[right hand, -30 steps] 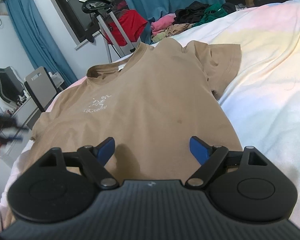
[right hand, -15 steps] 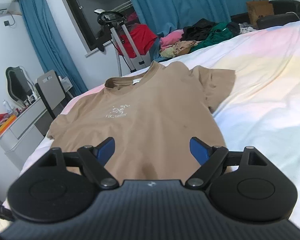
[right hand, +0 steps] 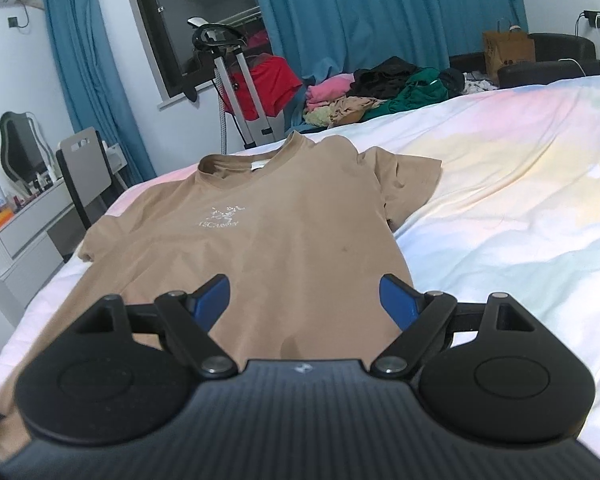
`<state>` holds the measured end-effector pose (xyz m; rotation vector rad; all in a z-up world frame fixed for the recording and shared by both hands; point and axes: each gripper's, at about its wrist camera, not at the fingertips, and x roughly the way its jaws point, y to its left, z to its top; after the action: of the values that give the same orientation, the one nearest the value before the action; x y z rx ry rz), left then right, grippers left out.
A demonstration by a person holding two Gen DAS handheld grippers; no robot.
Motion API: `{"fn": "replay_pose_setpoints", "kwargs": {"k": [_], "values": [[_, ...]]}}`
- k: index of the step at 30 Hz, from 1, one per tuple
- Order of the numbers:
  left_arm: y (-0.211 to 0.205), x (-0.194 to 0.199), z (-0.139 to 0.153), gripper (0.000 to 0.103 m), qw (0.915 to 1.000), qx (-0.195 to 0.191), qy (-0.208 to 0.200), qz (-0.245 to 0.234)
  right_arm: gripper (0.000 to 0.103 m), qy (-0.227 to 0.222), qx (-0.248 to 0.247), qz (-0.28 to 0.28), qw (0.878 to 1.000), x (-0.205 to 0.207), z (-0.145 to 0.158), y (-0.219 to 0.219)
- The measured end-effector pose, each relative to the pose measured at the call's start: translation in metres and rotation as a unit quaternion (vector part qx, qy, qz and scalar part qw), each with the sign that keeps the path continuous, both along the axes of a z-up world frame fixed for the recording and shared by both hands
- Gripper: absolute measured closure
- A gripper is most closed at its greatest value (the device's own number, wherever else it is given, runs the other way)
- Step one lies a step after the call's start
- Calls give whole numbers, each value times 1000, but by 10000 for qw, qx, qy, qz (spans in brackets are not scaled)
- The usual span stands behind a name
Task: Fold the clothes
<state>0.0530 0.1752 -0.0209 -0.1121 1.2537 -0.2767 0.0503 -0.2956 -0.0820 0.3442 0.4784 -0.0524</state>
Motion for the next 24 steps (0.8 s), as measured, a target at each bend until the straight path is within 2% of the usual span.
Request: {"fn": "replay_pose_setpoints", "kwargs": {"k": [3,7,8,10,15,17,21,24], "values": [[19,-3,5,96,9977,618,12,275,19,-49,68,-40,10000,2,2,-2],[29,-7,12,85,9967,624,-134,499,19,-123,77,-77,9999,6,4,-2],[17,-10,13,79,9963,640,-265,509,19,-124,64,-78,9999,6,4,-3],[-11,-14,19,55,9948,725,-537,482,19,-127,45,-77,9999,5,5,-3],[-61,-25,45,21,9842,1051,-1392,314,19,-199,-100,-42,9997,4,11,0],[-81,-25,55,19,9798,909,-1758,275,19,-267,-212,-34,9994,3,14,1],[-127,-18,73,6,9659,577,-2496,373,19,-304,-262,-41,9992,-3,21,1],[-152,-11,80,5,9554,450,-2897,354,19,-470,-264,2,9985,-11,30,0]]}}
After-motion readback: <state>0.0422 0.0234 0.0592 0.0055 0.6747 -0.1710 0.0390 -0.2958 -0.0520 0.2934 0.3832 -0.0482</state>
